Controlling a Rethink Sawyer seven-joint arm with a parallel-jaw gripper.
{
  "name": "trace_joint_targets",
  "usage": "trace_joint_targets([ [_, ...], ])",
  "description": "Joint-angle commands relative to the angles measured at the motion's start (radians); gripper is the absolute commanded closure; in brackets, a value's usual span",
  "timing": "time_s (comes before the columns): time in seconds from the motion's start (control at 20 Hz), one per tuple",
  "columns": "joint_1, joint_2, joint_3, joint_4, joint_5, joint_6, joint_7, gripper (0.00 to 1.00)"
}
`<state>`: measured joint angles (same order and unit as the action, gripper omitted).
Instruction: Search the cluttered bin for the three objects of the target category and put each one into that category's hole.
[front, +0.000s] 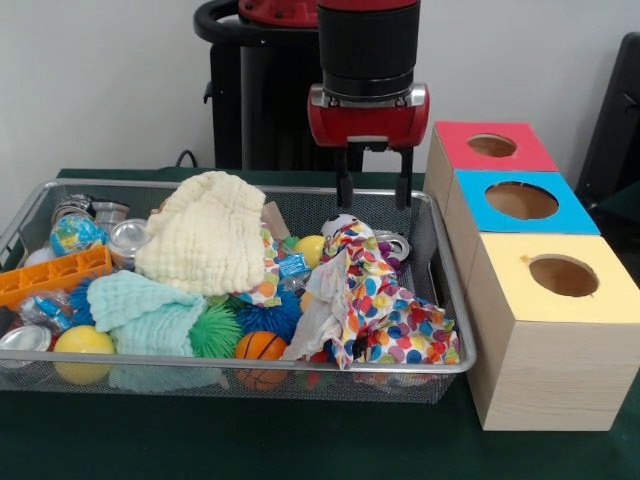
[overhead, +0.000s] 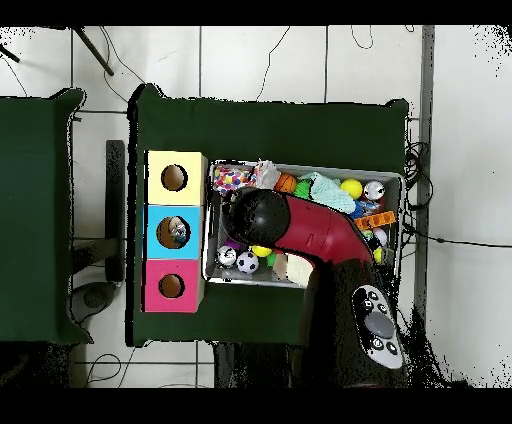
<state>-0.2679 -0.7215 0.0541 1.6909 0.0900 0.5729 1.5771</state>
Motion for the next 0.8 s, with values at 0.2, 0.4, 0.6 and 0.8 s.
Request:
trace_joint_targets([
  [0.2,0.002,0.003,0.057,-0.05,-0.045,0.119,0.038,0.0],
  [0.4,-0.002,-0.002,0.057,-0.047,-0.044,0.124,0.036,0.0],
  [0.6,-0.007,-0.007,0.059,-0.036,-0.047,0.118,0.034,0.0],
  [0.8,-0.009,-0.001,0.059,-0.046,-0.053,0.121,0.033,0.0],
])
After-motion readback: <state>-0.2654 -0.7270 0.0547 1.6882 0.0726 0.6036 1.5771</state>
